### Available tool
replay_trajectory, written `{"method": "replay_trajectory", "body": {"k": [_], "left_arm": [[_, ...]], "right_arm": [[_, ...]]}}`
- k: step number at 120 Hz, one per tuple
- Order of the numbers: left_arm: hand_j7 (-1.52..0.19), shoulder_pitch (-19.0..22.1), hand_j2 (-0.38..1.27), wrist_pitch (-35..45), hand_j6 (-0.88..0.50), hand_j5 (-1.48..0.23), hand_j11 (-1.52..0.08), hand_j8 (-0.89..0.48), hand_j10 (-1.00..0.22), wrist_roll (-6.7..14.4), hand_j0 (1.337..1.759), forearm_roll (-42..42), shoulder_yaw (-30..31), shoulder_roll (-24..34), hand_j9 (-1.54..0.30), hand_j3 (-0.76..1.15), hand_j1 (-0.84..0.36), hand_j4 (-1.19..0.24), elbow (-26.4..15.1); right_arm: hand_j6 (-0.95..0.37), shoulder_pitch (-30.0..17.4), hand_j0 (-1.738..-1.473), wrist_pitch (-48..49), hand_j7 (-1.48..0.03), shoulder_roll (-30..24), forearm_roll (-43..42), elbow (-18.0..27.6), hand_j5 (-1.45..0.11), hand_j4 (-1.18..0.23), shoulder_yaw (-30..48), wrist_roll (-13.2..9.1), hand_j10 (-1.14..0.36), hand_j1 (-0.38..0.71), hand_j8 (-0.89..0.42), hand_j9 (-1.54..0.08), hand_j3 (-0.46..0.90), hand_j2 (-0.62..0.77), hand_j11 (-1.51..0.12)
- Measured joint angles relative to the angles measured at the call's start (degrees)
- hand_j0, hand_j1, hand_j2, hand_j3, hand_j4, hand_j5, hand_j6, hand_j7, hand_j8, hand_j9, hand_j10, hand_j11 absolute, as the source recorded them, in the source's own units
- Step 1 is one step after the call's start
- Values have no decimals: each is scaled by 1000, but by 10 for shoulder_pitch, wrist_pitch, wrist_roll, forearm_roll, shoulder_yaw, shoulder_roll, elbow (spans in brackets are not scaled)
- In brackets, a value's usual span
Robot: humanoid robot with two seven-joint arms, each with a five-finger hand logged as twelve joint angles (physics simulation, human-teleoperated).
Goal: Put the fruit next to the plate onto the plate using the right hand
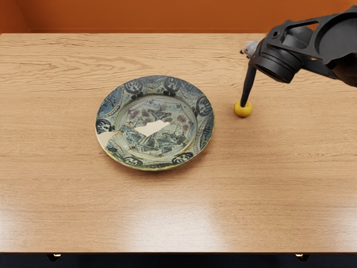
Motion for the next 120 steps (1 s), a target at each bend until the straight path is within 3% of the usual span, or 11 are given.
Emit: {"method": "replay_trajectory", "body": {"k": [55,120], "left_arm": [[0,0,0,0,0,0,0,0,0,0,1658,0,0,0,0,0,349,0,0],[0,0,0,0,0,0,0,0,0,0,1658,0,0,0,0,0,349,0,0]], "right_arm": [[-3,-140,-1658,-34,0,57,-75,-119,0,-2,51,0,-1,-349,-2,0,0,1,0],[-15,-204,-1658,-34,-16,108,-115,-208,-16,-14,58,0,-14,-335,-14,-16,0,-1,-16]]}}
